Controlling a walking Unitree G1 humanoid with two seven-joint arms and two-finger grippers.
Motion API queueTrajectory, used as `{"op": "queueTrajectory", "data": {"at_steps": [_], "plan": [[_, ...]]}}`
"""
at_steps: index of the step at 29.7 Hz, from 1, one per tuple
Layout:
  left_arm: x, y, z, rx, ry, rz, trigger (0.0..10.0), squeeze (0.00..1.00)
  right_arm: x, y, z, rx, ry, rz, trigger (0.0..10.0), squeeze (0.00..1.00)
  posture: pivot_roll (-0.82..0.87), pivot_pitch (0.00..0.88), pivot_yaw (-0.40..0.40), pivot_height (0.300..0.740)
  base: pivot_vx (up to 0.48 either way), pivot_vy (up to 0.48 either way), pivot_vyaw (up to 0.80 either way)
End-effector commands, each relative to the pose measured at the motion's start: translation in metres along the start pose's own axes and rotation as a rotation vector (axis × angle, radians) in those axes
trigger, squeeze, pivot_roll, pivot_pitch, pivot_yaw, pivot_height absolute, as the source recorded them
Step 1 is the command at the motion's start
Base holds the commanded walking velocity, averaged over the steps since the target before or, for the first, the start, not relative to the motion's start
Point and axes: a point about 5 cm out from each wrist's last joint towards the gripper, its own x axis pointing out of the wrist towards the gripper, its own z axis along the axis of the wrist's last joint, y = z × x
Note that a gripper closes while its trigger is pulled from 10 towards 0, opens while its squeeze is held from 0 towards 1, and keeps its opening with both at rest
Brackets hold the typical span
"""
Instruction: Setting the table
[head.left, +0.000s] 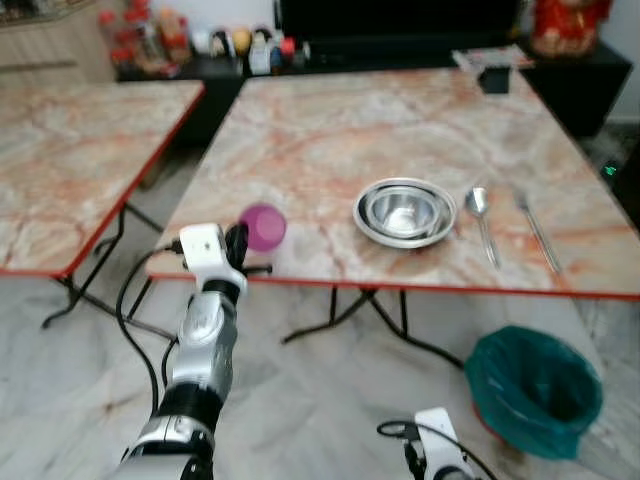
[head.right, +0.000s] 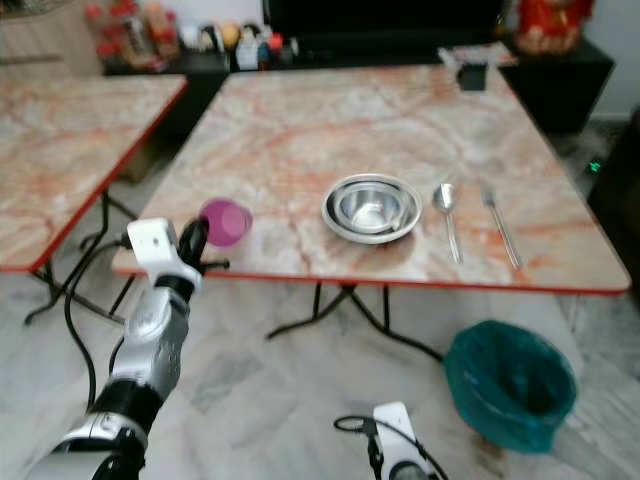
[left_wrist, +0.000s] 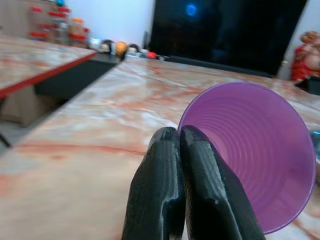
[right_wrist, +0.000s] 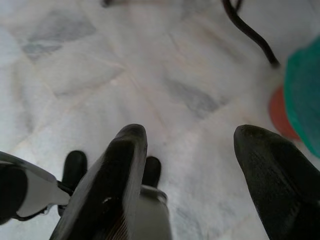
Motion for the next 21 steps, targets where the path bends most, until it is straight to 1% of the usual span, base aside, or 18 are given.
{"op": "queueTrajectory", "data": {"at_steps": [1,2,5,10,21], "plan": [[0.002,0.0029,0.0061,0.008,-0.02,0.001,10.0,0.0,-0.0001,0.0041,0.0005,0.003,-0.006,0.013,10.0,0.0,-0.02,0.022,0.084,0.74,0.0,0.0,0.0],[0.002,0.0029,0.0061,0.008,-0.02,0.001,10.0,0.0,-0.0001,0.0041,0.0005,0.003,-0.006,0.013,10.0,0.0,-0.02,0.022,0.084,0.74,0.0,0.0,0.0],[0.0023,0.0025,0.0057,0.003,-0.016,-0.001,10.0,0.0,0.0001,0.0045,0.0002,0.009,0.001,0.014,10.0,0.0,-0.02,0.02,0.083,0.74,0.333,0.0,0.0],[0.0024,0.0023,0.0057,0.001,-0.015,-0.002,10.0,0.0,0.0001,0.0044,0.0003,0.006,0.002,0.014,10.0,0.0,-0.02,0.019,0.084,0.74,0.34,0.0,-0.67],[0.0023,0.0021,0.0059,0.002,-0.016,-0.006,10.0,0.0,0.0,0.0045,0.0005,-0.001,-0.003,0.013,10.0,0.0,-0.02,0.019,0.084,0.74,0.344,0.0,0.0]]}}
